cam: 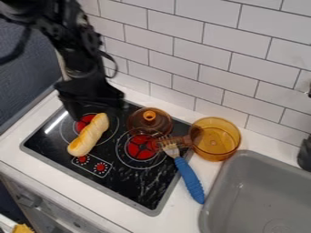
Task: Moved the blue fork to the left burner
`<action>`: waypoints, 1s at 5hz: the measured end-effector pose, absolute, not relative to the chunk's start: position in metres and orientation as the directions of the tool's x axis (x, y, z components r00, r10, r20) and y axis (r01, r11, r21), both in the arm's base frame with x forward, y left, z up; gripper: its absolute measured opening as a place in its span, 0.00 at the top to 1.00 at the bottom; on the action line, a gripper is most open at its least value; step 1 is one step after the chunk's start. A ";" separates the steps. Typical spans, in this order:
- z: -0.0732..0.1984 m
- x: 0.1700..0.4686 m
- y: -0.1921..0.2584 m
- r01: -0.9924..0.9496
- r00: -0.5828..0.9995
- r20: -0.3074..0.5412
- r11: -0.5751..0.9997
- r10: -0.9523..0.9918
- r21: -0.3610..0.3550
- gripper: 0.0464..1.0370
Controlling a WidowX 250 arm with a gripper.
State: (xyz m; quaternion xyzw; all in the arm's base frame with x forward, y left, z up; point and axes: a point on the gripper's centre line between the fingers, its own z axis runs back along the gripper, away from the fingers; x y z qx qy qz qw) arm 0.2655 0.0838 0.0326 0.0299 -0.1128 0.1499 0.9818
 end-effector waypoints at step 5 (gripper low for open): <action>-0.010 0.266 -0.048 -0.659 0.742 0.154 0.752 0.653 -0.009 0.04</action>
